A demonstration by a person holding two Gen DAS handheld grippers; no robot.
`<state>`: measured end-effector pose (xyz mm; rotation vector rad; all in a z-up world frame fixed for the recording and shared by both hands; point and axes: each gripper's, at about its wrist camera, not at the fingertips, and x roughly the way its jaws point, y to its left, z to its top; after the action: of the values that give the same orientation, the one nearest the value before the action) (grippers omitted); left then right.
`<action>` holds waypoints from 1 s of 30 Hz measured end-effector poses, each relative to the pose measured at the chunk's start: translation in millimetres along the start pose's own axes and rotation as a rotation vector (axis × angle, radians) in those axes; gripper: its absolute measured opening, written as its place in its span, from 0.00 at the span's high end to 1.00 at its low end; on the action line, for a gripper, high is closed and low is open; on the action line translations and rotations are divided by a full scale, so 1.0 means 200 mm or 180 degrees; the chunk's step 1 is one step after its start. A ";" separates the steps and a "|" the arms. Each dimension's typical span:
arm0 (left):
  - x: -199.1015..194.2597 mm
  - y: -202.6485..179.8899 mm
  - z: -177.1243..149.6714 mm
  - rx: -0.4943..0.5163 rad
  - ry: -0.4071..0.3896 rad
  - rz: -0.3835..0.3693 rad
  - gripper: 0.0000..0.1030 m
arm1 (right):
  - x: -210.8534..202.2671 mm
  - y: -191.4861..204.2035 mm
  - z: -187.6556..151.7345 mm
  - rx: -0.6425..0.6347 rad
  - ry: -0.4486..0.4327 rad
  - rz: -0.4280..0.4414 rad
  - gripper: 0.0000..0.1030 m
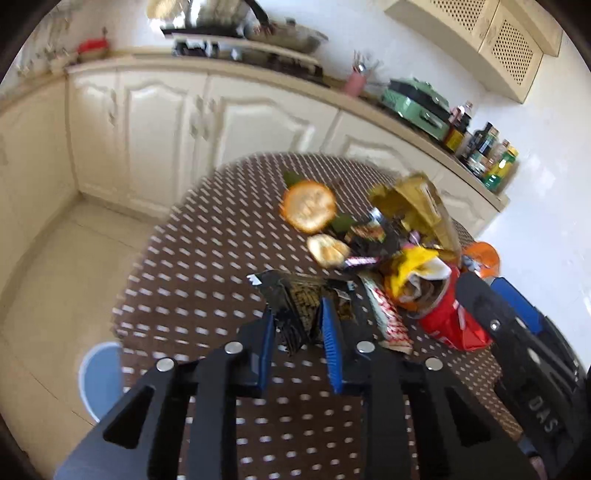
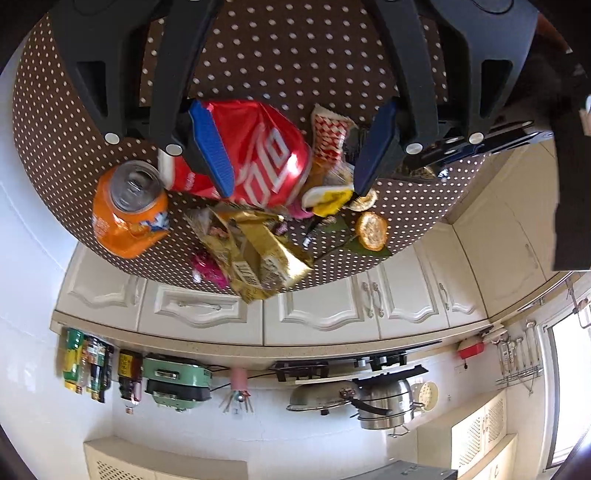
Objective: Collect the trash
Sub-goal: 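Grasp the black snack wrapper with the left tool while the right tool grasps the yellow wrapper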
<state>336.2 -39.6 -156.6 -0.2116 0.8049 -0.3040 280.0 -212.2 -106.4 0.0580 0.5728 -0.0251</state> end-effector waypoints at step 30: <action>-0.29 0.22 -0.03 -0.0295 -0.0402 -0.0008 0.78 | 0.26 0.23 -0.02 -0.0638 0.0529 -0.0391 0.68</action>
<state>302.9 22.1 -134.5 -0.3157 0.6942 -0.2534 324.5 -166.3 -135.7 -0.1715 0.7419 -0.0829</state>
